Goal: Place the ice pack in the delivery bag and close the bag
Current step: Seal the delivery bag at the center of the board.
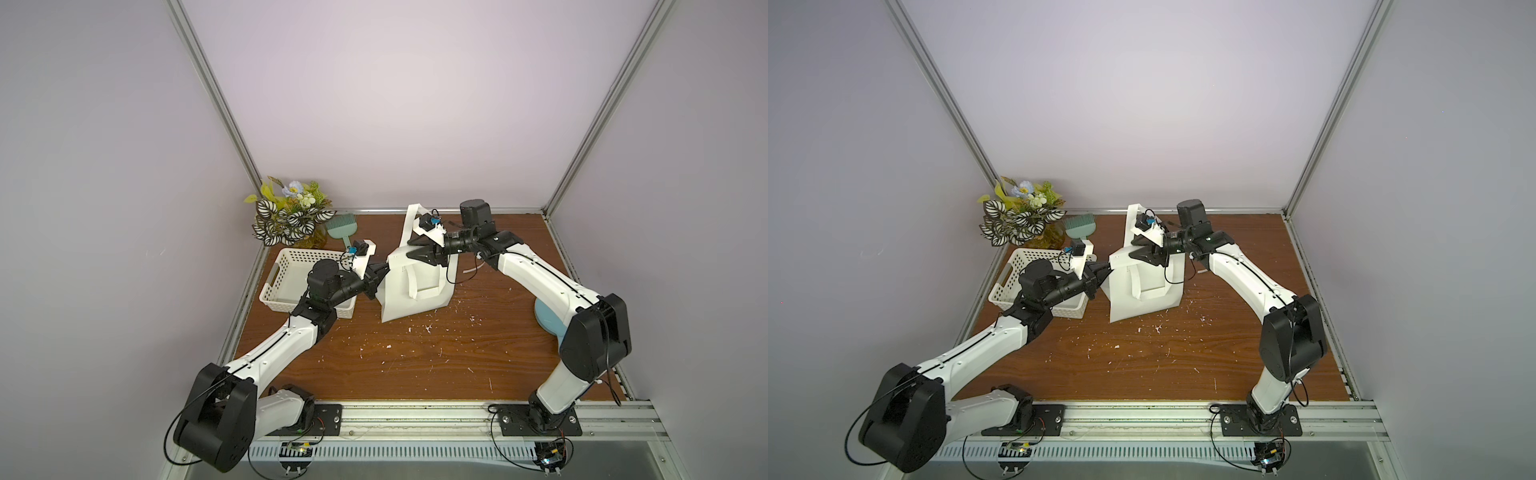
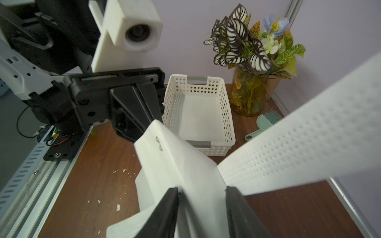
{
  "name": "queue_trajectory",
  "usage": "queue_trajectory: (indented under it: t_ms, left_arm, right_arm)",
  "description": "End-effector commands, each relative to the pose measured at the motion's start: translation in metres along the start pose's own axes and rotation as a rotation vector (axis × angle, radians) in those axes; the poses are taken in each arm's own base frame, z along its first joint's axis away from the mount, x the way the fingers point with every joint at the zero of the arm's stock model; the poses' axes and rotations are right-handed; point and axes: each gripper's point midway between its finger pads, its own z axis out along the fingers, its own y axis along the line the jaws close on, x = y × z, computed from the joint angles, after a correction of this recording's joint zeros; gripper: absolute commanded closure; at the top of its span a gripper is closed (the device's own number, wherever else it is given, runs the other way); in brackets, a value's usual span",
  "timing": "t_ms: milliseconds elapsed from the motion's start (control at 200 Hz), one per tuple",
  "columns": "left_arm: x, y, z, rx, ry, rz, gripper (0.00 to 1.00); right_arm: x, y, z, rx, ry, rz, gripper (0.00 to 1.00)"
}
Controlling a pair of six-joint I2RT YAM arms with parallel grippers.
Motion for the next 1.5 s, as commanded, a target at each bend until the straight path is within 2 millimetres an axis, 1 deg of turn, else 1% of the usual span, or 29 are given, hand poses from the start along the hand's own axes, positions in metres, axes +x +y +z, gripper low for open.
queue_trajectory:
  t_ms: [0,170,330,355,505,596,721,746,791,856,881,911,936,1146,1171,1191,1231,1291,1341,1371,1496]
  left_arm:
    - [-0.023,-0.009,-0.004,0.039,-0.074,0.061,1.00]
    - [-0.024,-0.009,-0.004,0.043,-0.074,0.059,1.00]
    - [-0.025,-0.011,-0.004,0.050,-0.078,0.060,1.00]
    - [-0.026,-0.011,-0.005,0.051,-0.079,0.062,1.00]
    - [-0.026,-0.012,-0.005,0.052,-0.078,0.060,1.00]
    - [-0.025,-0.012,-0.006,0.052,-0.075,0.060,1.00]
    - [-0.025,-0.012,-0.006,0.052,-0.076,0.064,1.00]
    - [-0.025,-0.012,-0.006,0.050,-0.077,0.064,1.00]
    - [-0.025,-0.012,-0.006,0.050,-0.076,0.064,1.00]
    - [-0.025,-0.012,-0.006,0.051,-0.077,0.065,1.00]
    - [-0.025,-0.012,-0.006,0.050,-0.077,0.065,1.00]
    - [-0.026,-0.012,-0.006,0.051,-0.078,0.065,1.00]
    - [-0.026,-0.012,-0.006,0.051,-0.078,0.067,1.00]
    - [-0.026,-0.010,-0.006,0.035,-0.072,0.071,1.00]
    - [-0.026,-0.009,-0.006,0.030,-0.066,0.076,0.95]
    - [-0.025,-0.009,-0.007,0.025,-0.058,0.078,0.86]
    - [-0.026,-0.009,-0.007,0.018,-0.041,0.090,0.73]
    - [-0.026,-0.009,-0.009,0.006,-0.017,0.105,0.71]
    - [-0.026,-0.010,-0.012,0.006,-0.003,0.110,0.63]
    - [-0.026,-0.012,-0.013,0.012,0.004,0.118,0.61]
    - [-0.029,-0.011,-0.014,0.000,0.004,0.112,0.59]
  right_arm:
    - [-0.011,0.010,0.002,-0.039,0.020,-0.047,0.54]
    - [-0.010,0.015,0.014,-0.063,0.039,-0.059,0.55]
    - [-0.004,0.022,0.025,-0.083,0.067,-0.061,0.55]
    - [-0.002,0.023,0.027,-0.086,0.073,-0.062,0.57]
    - [0.004,0.027,0.034,-0.094,0.095,-0.063,0.61]
    - [0.005,0.031,0.037,-0.108,0.103,-0.064,0.61]
    - [0.013,0.035,0.042,-0.113,0.135,-0.065,0.61]
    - [0.014,0.036,0.043,-0.110,0.143,-0.068,0.62]
    - [0.019,0.037,0.044,-0.104,0.160,-0.071,0.67]
    - [0.024,0.037,0.045,-0.095,0.176,-0.068,0.69]
    - [0.026,0.036,0.045,-0.089,0.181,-0.068,0.73]
    - [0.028,0.034,0.046,-0.079,0.190,-0.070,0.81]
    - [0.029,0.034,0.046,-0.073,0.195,-0.072,0.84]
    - [0.029,0.034,0.045,-0.069,0.195,-0.077,0.82]
    - [0.028,0.034,0.044,-0.066,0.193,-0.078,0.82]
    - [0.028,0.034,0.044,-0.065,0.191,-0.079,0.82]
    - [0.028,0.034,0.044,-0.066,0.189,-0.079,0.82]
    - [0.028,0.035,0.044,-0.066,0.187,-0.082,0.81]
    - [0.029,0.035,0.044,-0.066,0.187,-0.081,0.81]
    - [0.030,0.035,0.045,-0.068,0.188,-0.080,0.81]
    - [0.030,0.035,0.045,-0.071,0.184,-0.079,0.81]
